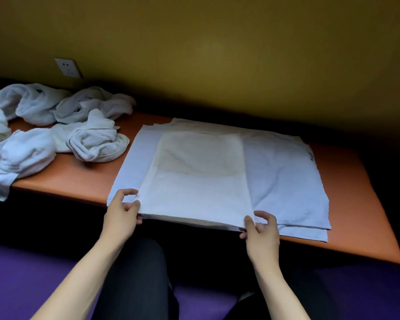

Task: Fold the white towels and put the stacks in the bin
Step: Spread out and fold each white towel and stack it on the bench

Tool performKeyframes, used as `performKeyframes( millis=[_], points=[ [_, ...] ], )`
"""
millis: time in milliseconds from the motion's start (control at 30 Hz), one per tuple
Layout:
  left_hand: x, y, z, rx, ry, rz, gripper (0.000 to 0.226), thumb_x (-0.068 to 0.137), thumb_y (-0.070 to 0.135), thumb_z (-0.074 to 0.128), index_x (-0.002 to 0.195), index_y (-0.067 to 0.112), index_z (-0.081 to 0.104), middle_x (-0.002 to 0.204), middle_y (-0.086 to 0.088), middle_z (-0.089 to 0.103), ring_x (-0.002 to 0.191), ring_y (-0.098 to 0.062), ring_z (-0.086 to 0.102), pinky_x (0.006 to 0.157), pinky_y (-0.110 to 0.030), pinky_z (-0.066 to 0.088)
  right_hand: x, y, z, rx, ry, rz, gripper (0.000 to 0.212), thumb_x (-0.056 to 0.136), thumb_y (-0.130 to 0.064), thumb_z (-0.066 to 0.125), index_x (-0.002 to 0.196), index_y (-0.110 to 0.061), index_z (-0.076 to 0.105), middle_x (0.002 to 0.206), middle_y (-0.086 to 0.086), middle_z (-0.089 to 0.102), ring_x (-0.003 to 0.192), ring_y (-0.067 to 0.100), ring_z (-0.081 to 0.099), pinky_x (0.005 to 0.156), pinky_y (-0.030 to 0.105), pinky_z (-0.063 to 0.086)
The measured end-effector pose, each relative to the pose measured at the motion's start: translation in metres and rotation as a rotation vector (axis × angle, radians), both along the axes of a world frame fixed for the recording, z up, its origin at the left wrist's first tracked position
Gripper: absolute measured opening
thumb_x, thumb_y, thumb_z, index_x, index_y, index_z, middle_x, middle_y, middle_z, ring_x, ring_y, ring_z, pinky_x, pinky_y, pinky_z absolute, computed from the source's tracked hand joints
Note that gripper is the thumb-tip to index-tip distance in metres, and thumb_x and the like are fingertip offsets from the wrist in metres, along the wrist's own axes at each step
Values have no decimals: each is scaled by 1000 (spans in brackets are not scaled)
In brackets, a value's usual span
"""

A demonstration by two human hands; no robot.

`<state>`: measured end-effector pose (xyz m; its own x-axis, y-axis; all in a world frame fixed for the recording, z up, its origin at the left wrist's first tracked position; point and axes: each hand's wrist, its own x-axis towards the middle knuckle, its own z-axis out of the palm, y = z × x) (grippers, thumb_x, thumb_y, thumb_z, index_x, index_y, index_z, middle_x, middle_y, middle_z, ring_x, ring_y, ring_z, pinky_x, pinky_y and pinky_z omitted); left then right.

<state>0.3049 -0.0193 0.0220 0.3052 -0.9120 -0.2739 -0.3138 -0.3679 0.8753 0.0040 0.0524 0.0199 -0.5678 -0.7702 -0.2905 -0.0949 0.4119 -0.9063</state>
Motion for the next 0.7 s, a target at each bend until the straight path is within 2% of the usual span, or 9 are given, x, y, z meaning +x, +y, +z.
performKeyframes(
  millis=[100,167,233,300,367,433,500,600,700],
  points=[
    [0,28,6,-25,96,-16,34,101,3,48,105,28,71,89,-12,70,61,-24,68,68,-37,59,-4,27,9,-62,-45,-7,22,97,-19,63,111,-35,58,56,8,64,54,14,58,64,31,47],
    [-2,45,6,-3,203,21,34,101,0,46,102,19,74,99,-6,71,61,-21,63,58,-28,56,-8,42,6,-75,-87,4,16,97,-15,63,109,-26,66,56,7,59,53,12,57,65,28,48],
    [-3,56,4,26,325,82,31,100,-4,44,100,7,74,104,-3,71,63,-21,60,52,-21,53,-13,50,4,-79,-139,-19,10,96,-14,66,104,-17,71,61,6,64,55,13,60,60,22,50],
    [-4,62,4,50,414,119,32,97,-8,42,101,1,73,99,-4,72,65,-20,59,53,-19,53,-17,52,6,-101,-183,-29,11,92,-11,70,103,-15,73,70,5,71,59,13,64,58,16,51],
    [-3,65,1,37,433,81,38,93,-14,42,105,5,74,89,-4,72,67,-17,60,59,-18,55,-20,50,11,-151,-230,25,25,87,-2,74,107,-17,71,80,3,74,67,14,67,65,15,54],
    [-2,65,-2,7,380,8,49,87,-20,48,110,14,75,93,-4,74,68,-15,63,66,-17,56,-24,42,11,-174,-190,81,38,83,5,76,109,-21,69,87,2,75,69,13,66,73,19,55],
    [-3,60,-4,-38,284,-35,44,87,-18,57,108,16,76,98,-4,76,71,-15,66,69,-18,57,-32,26,7,-157,-84,85,31,84,5,74,101,-21,71,81,2,75,64,11,65,68,16,52],
    [-5,43,-5,-99,193,-17,19,90,-1,70,93,17,75,79,-9,74,62,-12,65,61,-15,54,-42,-8,0,-172,27,65,13,89,-8,74,87,-20,72,68,0,70,62,10,63,63,13,47],
    [-5,16,-6,-139,-35,-4,8,90,23,74,82,22,73,70,2,63,59,-11,55,58,-15,44,-49,-48,-1,-207,191,86,4,91,-22,73,87,-23,72,84,6,64,69,6,58,64,6,41]
  ],
)
